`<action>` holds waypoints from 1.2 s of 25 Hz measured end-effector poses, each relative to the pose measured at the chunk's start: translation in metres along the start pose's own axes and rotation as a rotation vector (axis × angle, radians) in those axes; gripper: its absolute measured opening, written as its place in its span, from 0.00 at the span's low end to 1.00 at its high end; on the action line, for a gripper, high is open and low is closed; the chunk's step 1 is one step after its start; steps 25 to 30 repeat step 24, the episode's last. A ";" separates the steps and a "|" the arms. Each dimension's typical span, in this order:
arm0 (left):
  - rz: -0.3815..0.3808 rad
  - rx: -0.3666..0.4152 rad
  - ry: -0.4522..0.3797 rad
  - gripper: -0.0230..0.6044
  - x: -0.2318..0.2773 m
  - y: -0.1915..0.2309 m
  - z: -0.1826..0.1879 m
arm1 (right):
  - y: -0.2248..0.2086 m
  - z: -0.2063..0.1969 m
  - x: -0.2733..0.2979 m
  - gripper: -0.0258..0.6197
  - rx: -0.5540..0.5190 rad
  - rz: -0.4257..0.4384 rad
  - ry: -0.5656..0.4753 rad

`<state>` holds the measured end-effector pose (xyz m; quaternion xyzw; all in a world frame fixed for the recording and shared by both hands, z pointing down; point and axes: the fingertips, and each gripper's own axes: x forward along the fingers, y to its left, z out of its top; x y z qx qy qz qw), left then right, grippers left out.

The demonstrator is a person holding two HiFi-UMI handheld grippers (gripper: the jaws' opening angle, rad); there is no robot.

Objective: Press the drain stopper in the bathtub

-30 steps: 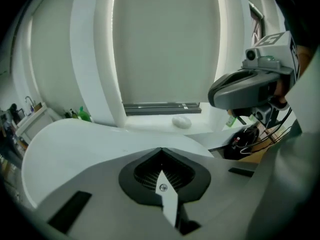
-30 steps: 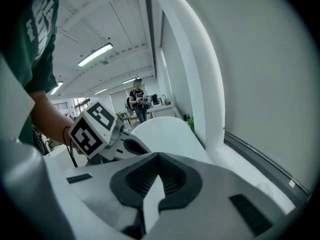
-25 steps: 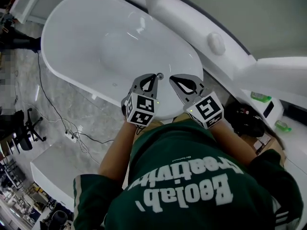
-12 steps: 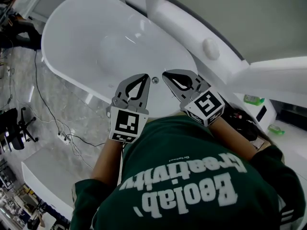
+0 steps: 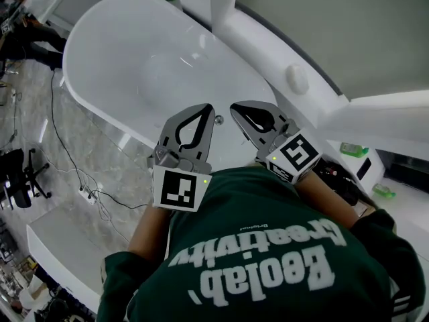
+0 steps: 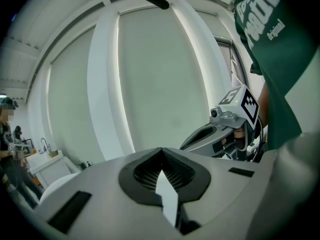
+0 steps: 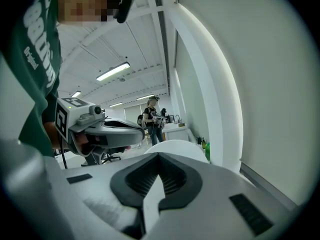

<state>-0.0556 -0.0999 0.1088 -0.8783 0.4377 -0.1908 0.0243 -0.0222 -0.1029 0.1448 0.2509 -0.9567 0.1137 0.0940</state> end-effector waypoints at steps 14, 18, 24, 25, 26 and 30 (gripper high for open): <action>-0.031 -0.008 -0.018 0.04 0.023 0.000 0.001 | -0.009 0.000 0.008 0.06 -0.047 -0.014 0.020; -0.031 0.004 -0.032 0.04 0.030 0.001 0.005 | -0.010 0.003 0.008 0.06 -0.039 -0.013 0.012; -0.020 0.010 -0.044 0.04 0.036 0.003 0.013 | -0.015 0.007 0.005 0.06 -0.029 -0.018 0.012; -0.020 0.010 -0.044 0.04 0.036 0.003 0.013 | -0.015 0.007 0.005 0.06 -0.029 -0.018 0.012; -0.020 0.010 -0.044 0.04 0.036 0.003 0.013 | -0.015 0.007 0.005 0.06 -0.029 -0.018 0.012; -0.020 0.010 -0.044 0.04 0.036 0.003 0.013 | -0.015 0.007 0.005 0.06 -0.029 -0.018 0.012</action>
